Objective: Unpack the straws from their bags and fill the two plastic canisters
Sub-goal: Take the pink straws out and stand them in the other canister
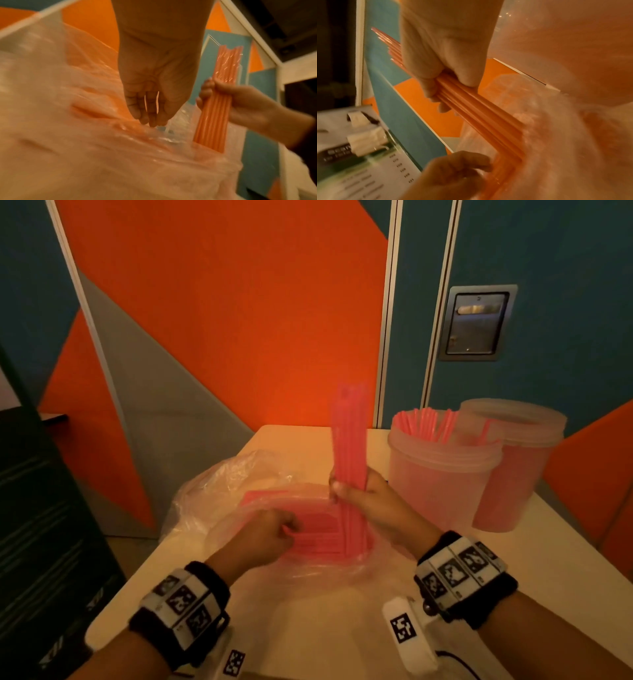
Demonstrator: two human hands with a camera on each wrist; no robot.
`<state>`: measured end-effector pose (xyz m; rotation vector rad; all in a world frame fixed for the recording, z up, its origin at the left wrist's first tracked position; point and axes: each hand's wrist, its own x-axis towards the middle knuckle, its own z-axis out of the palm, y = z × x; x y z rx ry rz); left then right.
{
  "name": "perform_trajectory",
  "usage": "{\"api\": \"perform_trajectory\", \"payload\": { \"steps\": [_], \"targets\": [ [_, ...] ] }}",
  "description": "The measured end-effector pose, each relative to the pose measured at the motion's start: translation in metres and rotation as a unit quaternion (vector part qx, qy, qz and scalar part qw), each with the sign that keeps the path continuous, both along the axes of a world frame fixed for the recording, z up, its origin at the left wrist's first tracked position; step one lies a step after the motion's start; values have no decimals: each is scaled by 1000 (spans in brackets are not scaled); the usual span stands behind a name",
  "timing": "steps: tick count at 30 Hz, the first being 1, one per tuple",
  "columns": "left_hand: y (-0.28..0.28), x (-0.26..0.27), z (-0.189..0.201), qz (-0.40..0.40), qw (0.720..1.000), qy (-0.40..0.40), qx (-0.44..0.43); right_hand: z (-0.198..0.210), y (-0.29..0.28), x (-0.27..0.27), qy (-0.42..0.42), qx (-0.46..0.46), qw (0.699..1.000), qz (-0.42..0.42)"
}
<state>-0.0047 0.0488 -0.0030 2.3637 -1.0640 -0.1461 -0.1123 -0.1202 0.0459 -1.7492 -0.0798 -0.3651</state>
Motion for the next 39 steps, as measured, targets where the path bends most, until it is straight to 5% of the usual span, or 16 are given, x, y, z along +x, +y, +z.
{"api": "perform_trajectory", "payload": {
  "steps": [4,10,15,20,26,32,36,39],
  "targets": [
    [-39,-18,-6,-71,986,-125,79,18,-3,-3,-36,81,995,-40],
    [-71,-26,-30,-71,968,-136,197,1,-11,-3,85,-162,973,-141],
    [-73,-25,-34,-86,957,-170,219,-9,-11,-8,173,-278,935,-137],
    [-68,-25,-33,-89,966,-167,176,-11,-12,-8,195,-381,890,-158],
    [-55,-24,-34,-96,971,-204,75,-11,-18,-9,216,-385,879,-180],
    [-48,-23,-26,-53,964,-250,77,-12,-15,-15,217,-432,851,-205],
    [-43,-26,-20,-32,961,-260,85,-9,-16,-18,195,-435,850,-224],
    [-36,-23,-14,-54,978,-201,-26,-10,-25,-19,178,-405,866,-234]
  ]
}}
